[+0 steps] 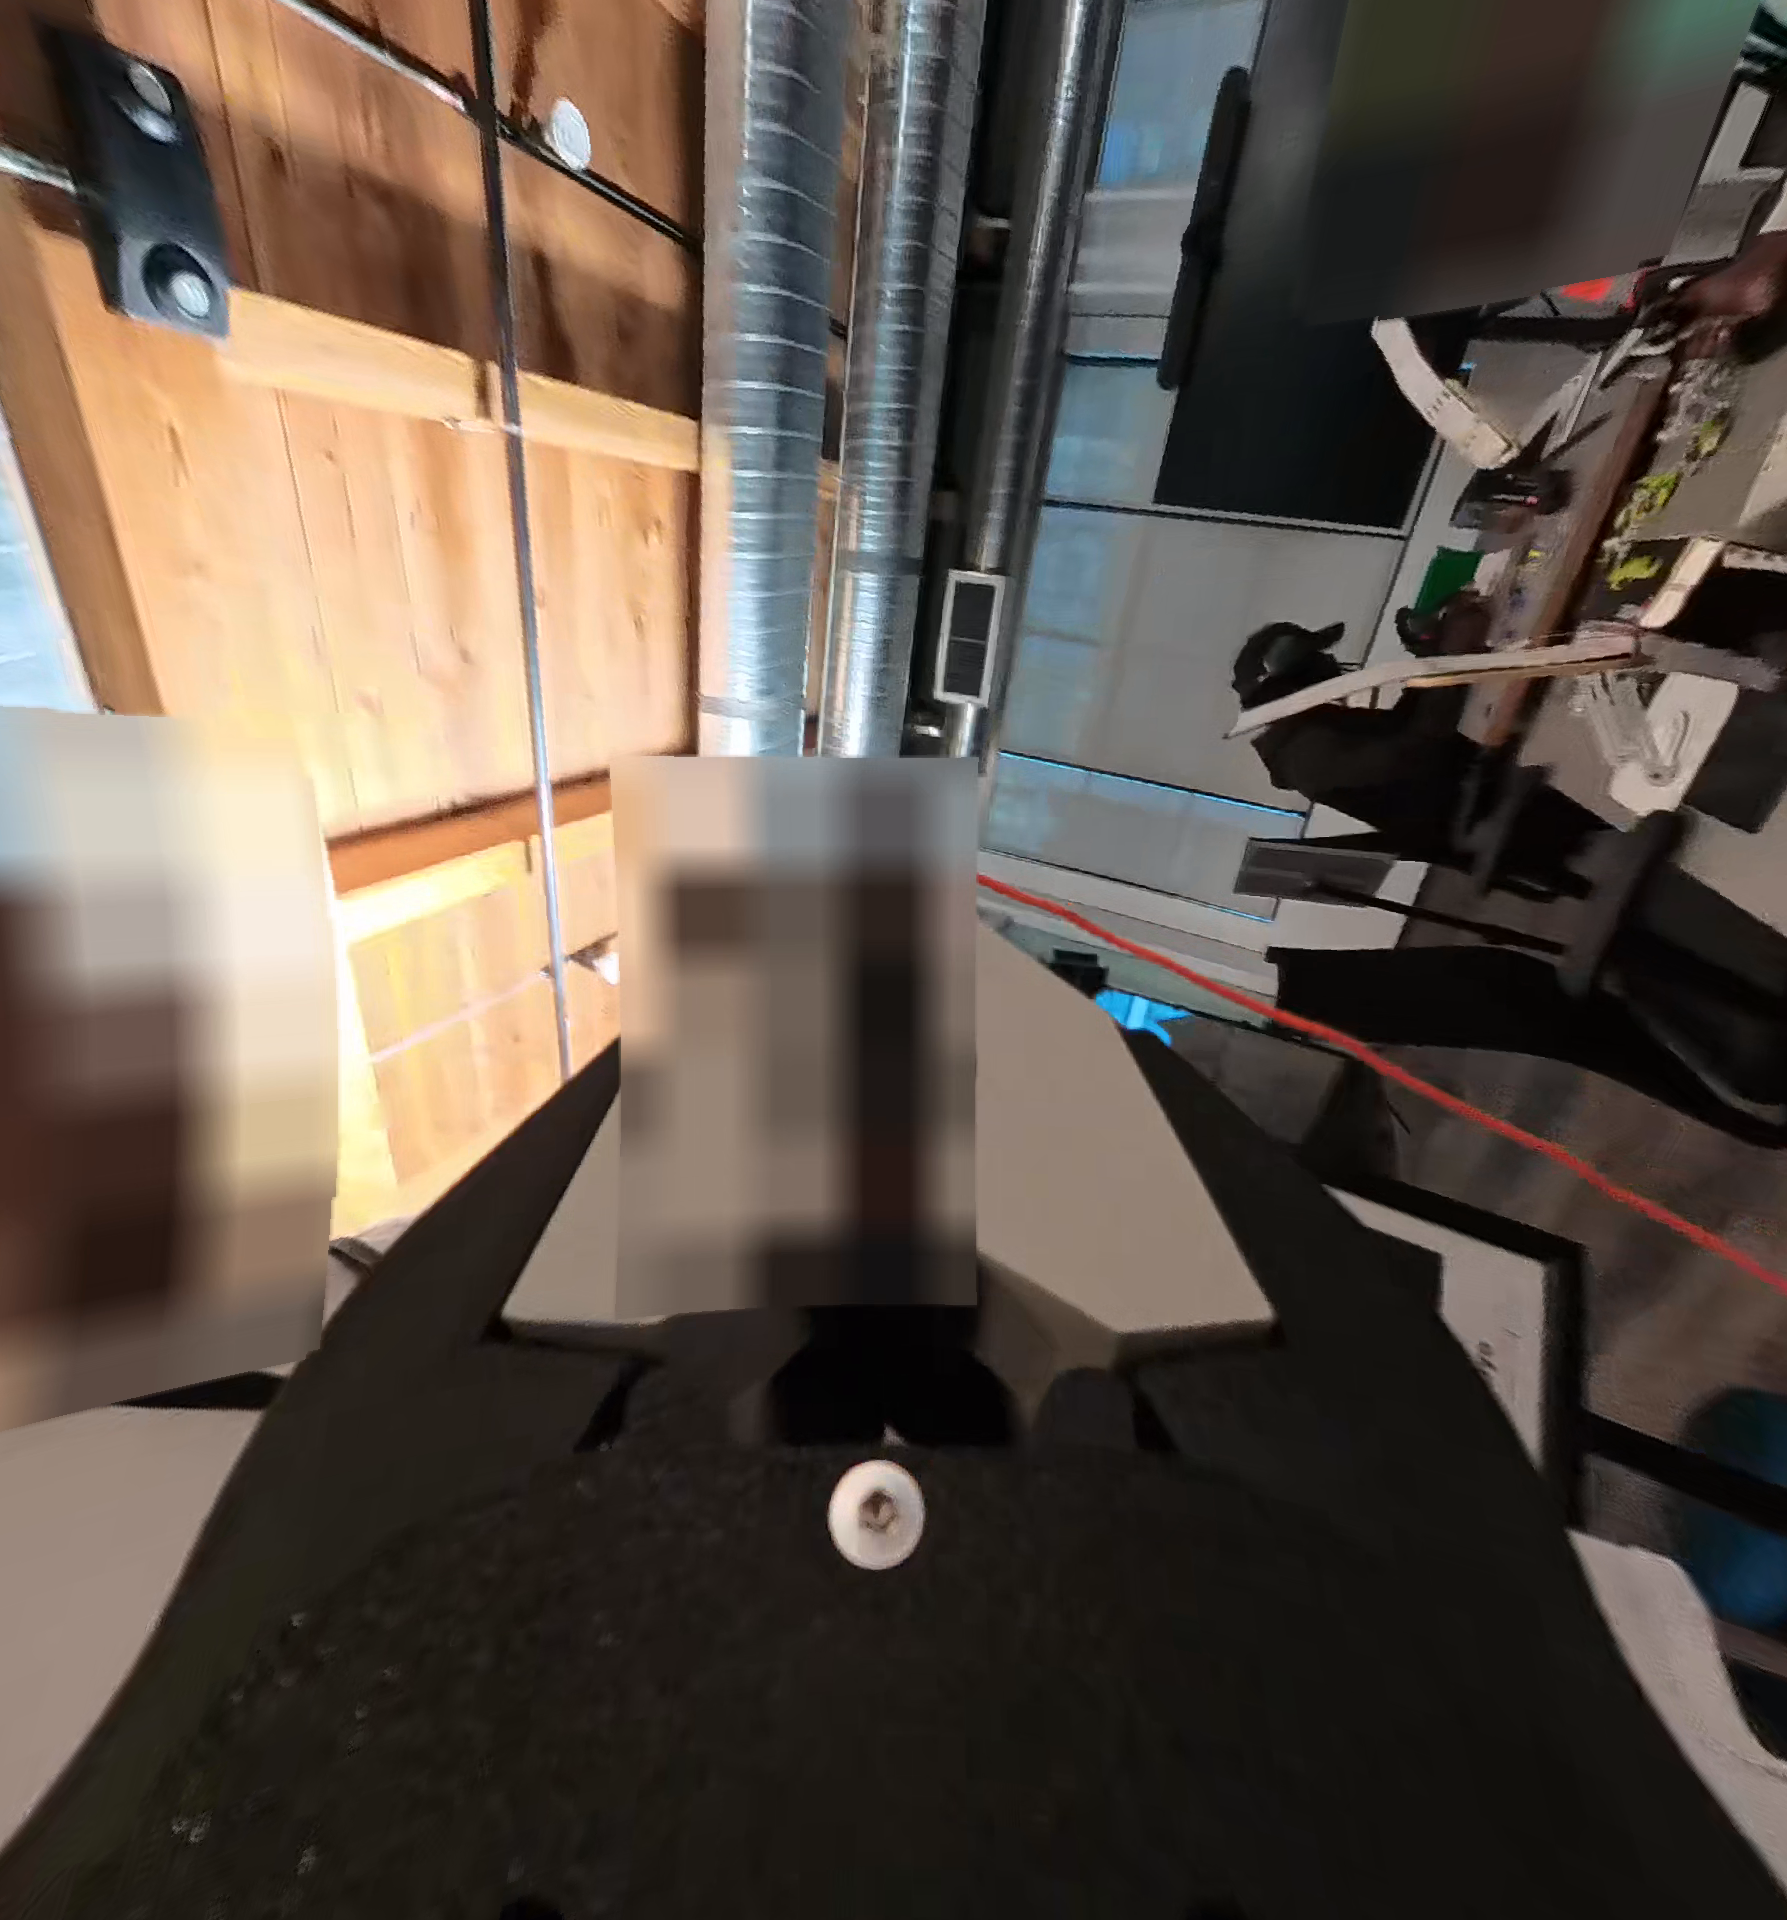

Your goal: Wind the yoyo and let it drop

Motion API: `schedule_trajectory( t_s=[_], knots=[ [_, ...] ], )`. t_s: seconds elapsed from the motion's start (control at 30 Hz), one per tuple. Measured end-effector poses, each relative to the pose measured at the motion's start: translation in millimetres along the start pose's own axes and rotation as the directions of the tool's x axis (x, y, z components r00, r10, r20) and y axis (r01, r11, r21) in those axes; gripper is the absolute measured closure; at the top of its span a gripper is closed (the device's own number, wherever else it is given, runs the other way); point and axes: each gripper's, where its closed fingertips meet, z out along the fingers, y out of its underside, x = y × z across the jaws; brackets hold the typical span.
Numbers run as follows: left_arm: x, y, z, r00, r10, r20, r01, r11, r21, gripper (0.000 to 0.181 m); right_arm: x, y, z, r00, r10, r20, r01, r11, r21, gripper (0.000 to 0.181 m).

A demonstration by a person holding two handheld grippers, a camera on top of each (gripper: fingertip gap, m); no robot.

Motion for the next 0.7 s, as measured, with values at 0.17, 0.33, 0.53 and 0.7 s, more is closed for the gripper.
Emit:
schedule_trajectory(
  t_s=[0.17,0.33,0.53,0.7],
  knots=[
    [0.4,41.4,0.8,0.989,0.149,-0.006,-0.148,0.973,-0.178,0.181,-5.4,-9.7,0.0,0.983,-0.163,-0.087,0.155,0.984,-0.088,0.181],
    [-13.1,49.2,-5.6,0.997,0.073,0.028,-0.067,0.982,-0.174,0.181,-38.6,-31.5,-5.5,0.927,-0.350,-0.137,0.337,0.935,-0.115,0.181],
    [-12.7,29.1,-15.1,0.977,-0.198,-0.074,0.195,0.980,-0.046,0.181,59.3,-14.8,-82.9,0.571,-0.600,-0.560,0.258,0.779,-0.572,0.155],
    [-18.2,29.1,-20.0,0.943,-0.313,-0.111,0.309,0.949,-0.055,0.181,87.0,25.2,-126.6,0.512,-0.710,-0.483,0.230,0.655,-0.720,0.120]
  ],
)
